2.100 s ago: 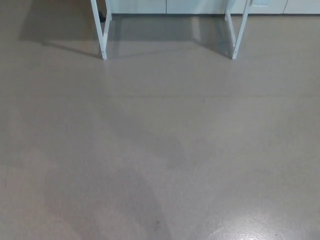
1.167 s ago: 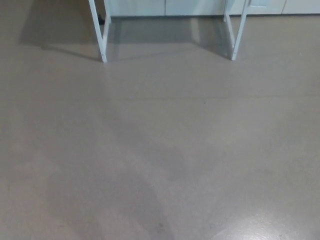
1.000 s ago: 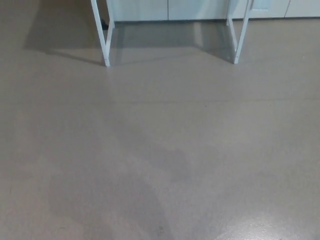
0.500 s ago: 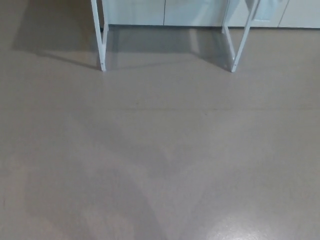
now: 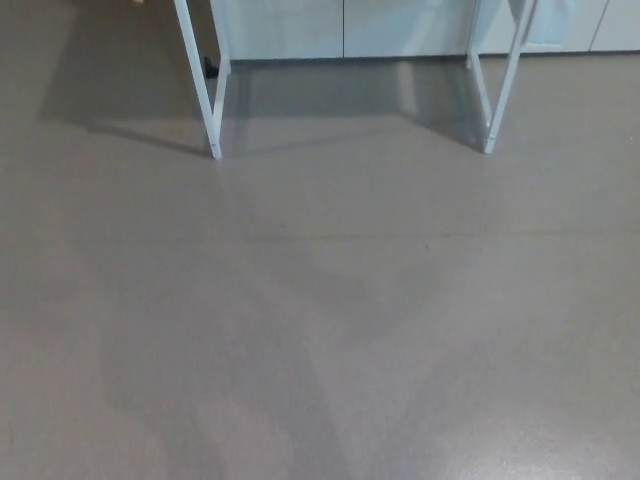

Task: The robot walk towards a table in front and pick up a black pencil case on the left hand side and put the pencil case into a small container on the right hand side

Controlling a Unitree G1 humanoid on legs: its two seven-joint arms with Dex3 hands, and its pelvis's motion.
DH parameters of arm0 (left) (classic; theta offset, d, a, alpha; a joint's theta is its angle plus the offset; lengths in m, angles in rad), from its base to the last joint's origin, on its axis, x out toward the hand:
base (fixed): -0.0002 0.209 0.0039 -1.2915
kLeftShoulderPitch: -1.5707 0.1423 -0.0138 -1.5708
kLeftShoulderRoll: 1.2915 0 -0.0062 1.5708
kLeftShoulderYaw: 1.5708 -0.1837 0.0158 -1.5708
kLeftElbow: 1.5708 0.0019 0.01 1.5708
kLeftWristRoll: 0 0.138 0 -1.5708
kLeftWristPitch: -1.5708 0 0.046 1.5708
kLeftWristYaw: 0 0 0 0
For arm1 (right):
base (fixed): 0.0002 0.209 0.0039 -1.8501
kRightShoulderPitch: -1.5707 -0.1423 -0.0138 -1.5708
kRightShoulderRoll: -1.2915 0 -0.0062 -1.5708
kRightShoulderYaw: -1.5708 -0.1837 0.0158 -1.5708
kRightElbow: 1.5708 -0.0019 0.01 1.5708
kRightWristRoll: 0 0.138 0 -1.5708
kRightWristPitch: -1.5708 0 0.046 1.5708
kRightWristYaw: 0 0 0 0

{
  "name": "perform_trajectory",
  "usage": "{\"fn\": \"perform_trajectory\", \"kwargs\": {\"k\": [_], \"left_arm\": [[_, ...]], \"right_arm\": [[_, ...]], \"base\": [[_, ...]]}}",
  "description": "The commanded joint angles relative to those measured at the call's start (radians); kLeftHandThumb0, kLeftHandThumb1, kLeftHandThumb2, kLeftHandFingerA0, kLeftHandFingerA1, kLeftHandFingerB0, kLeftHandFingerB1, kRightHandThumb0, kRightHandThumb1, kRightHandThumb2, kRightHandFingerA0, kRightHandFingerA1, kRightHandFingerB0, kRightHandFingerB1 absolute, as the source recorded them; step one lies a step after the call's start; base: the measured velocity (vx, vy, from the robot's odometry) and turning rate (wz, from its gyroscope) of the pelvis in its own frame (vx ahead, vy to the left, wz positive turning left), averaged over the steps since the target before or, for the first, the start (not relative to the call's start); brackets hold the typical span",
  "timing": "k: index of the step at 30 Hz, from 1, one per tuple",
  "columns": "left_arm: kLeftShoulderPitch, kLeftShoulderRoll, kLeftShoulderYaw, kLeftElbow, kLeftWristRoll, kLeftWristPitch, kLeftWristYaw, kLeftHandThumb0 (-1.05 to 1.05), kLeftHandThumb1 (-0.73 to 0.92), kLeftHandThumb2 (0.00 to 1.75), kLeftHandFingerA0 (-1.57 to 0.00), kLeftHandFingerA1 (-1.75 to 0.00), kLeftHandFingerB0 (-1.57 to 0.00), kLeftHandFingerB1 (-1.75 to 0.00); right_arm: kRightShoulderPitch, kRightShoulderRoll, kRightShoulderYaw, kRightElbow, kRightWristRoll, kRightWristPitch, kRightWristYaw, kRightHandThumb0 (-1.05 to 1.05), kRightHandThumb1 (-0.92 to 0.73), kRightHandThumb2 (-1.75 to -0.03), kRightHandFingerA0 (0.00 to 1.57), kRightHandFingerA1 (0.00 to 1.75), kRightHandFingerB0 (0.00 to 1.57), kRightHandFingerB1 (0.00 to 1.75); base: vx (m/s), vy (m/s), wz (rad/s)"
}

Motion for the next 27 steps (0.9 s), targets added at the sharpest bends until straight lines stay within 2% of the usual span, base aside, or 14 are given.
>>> {"fn": "perform_trajectory", "kwargs": {"k": [1,13,14,15,20,21,27], "left_arm": [[0.003,0.017,0.002,-0.003,0.000,0.005,0.020,-0.23,0.53,0.56,-0.32,-0.40,-0.27,-0.32],[0.003,0.024,-0.006,0.002,-0.003,-0.004,0.013,-0.24,0.53,0.56,-0.30,-0.41,-0.25,-0.31],[0.002,0.023,-0.005,0.002,-0.003,0.003,0.020,-0.24,0.52,0.56,-0.30,-0.41,-0.26,-0.31],[0.003,0.022,-0.005,0.000,-0.003,0.003,0.023,-0.24,0.53,0.55,-0.31,-0.41,-0.28,-0.32],[0.000,0.022,-0.007,-0.003,-0.001,0.002,0.027,-0.24,0.53,0.56,-0.29,-0.41,-0.26,-0.32],[-0.004,0.022,-0.008,-0.001,0.000,0.001,0.028,-0.29,0.49,0.60,-0.27,-0.43,-0.27,-0.36],[-0.007,0.020,-0.005,-0.005,-0.003,0.013,0.030,-0.24,0.53,0.56,-0.31,-0.41,-0.28,-0.32]], "right_arm": [[0.005,-0.002,0.003,-0.004,0.001,-0.005,-0.015,-0.57,-0.49,-0.56,0.88,0.53,0.62,0.47],[0.000,-0.002,0.005,0.000,0.001,-0.003,-0.018,-0.57,-0.49,-0.56,0.86,0.57,0.62,0.47],[0.004,-0.003,0.006,-0.003,0.000,-0.007,-0.018,-0.60,-0.38,-0.80,0.80,0.64,0.56,0.58],[0.004,-0.001,0.004,-0.004,0.004,-0.005,-0.017,-0.56,-0.48,-0.55,0.88,0.55,0.63,0.47],[0.000,0.000,0.002,-0.005,0.007,0.000,-0.014,-0.56,-0.48,-0.56,0.90,0.54,0.62,0.47],[-0.002,0.000,-0.001,-0.004,0.011,0.000,-0.013,-0.56,-0.48,-0.56,0.90,0.54,0.62,0.47],[-0.001,-0.001,0.000,0.000,0.009,-0.009,-0.011,-0.58,-0.47,-0.55,0.89,0.55,0.63,0.47]], "base": [[0.21,0.039,-0.09],[0.21,0.182,-0.08],[0.24,0.119,0.14],[0.22,0.084,0.06],[0.24,-0.016,0.08],[0.22,-0.123,0.11],[0.31,-0.154,0.10]]}}
